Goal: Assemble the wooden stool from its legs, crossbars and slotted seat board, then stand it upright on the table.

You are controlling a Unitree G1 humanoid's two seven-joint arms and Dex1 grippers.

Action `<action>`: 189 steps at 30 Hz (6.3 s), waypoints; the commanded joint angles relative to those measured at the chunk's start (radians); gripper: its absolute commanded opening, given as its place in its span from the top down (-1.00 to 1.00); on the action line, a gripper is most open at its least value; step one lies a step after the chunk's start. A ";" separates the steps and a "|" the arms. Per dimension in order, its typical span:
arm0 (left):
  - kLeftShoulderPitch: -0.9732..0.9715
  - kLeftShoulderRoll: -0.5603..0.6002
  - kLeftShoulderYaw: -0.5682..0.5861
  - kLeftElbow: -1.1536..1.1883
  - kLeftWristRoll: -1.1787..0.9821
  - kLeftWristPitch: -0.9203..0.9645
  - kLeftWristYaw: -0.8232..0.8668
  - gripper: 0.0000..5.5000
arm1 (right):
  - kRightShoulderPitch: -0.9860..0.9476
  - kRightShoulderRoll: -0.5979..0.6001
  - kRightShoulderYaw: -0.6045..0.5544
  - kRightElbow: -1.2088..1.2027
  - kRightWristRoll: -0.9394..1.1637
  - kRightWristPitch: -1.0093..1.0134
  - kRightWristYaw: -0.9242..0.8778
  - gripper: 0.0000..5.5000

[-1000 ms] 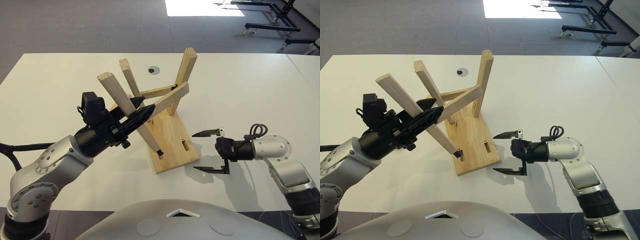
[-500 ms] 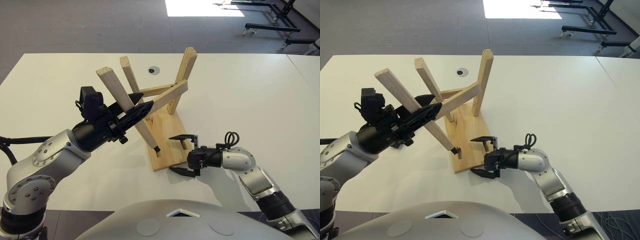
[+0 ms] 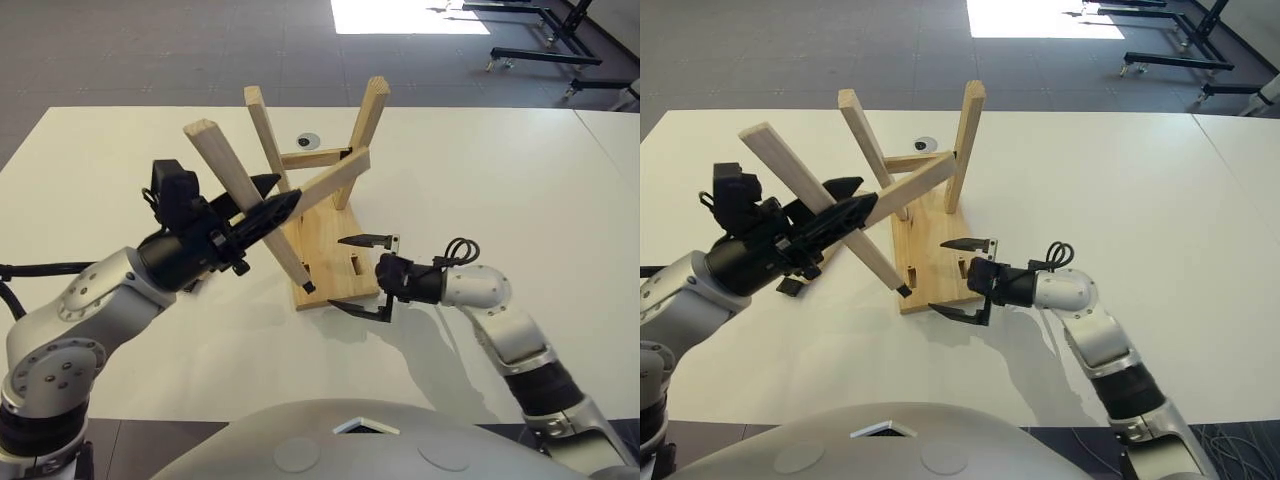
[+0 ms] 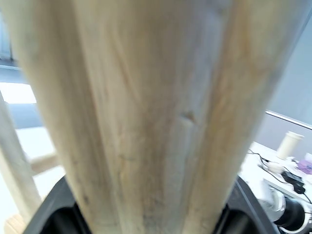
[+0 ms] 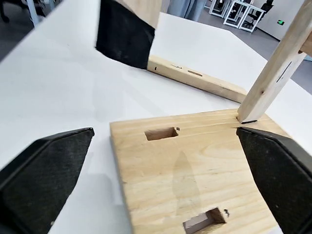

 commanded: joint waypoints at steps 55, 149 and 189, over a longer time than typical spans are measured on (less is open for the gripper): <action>0.025 -0.178 -0.233 0.271 0.630 -0.124 -0.515 0.26 | -0.449 -0.012 -0.097 0.547 0.068 0.288 0.296 -0.96; -0.157 -0.090 -0.151 0.369 0.629 -0.051 -0.685 0.26 | -0.305 0.009 -0.107 0.361 0.131 0.381 0.222 -0.96; -0.095 -0.092 0.008 0.457 0.476 -0.087 -0.801 0.26 | -0.219 0.050 -0.122 0.283 0.163 0.398 0.130 -0.96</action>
